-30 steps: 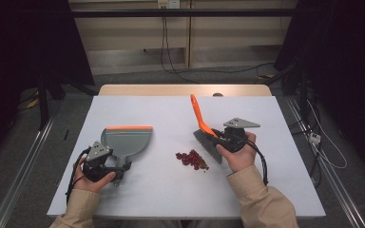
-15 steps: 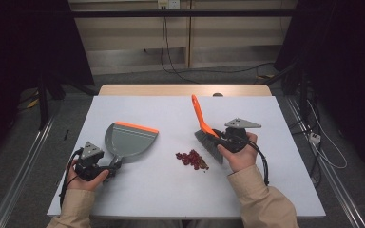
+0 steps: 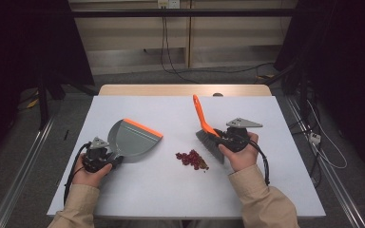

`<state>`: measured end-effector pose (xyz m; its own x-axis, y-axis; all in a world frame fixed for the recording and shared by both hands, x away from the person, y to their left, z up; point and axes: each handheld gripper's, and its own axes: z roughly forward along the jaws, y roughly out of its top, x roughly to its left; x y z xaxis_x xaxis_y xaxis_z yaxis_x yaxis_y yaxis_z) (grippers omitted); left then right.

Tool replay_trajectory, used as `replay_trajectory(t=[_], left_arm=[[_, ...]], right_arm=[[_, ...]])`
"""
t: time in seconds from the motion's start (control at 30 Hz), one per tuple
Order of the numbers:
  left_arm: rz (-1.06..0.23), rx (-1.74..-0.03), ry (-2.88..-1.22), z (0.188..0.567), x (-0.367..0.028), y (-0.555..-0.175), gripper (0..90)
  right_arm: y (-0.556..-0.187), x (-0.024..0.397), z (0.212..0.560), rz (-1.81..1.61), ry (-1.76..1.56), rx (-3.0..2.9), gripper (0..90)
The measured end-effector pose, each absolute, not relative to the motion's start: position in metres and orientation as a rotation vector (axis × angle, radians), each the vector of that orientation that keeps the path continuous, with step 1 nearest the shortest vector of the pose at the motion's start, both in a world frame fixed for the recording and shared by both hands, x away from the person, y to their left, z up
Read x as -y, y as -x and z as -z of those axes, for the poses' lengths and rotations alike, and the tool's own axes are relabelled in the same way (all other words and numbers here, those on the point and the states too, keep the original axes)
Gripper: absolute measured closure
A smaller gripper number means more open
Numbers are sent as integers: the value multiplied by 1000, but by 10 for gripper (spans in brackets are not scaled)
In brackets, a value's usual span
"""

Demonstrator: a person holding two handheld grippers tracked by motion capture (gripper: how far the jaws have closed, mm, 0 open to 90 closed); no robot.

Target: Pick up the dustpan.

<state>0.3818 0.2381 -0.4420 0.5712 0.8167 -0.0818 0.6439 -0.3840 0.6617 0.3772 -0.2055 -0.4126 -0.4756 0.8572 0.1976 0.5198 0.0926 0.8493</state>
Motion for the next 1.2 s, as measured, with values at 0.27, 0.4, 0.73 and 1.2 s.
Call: replay_trajectory(t=[0.27,0.4,0.73,1.2], left_arm=[[-307,-1082,-2178,428,-246,-373,632],[-258,-1004,-2199,419,-248,-366,631],[-169,-835,-2272,419,-235,-351,631],[-106,-729,-2348,423,-220,-342,630]], right_arm=[[-377,208,412,-1341,-1361,-2021,713],[-378,209,412,-1347,-1367,-2015,713],[-380,209,414,-1328,-1375,-2009,713],[-380,203,417,-1293,-1355,-2016,713]])
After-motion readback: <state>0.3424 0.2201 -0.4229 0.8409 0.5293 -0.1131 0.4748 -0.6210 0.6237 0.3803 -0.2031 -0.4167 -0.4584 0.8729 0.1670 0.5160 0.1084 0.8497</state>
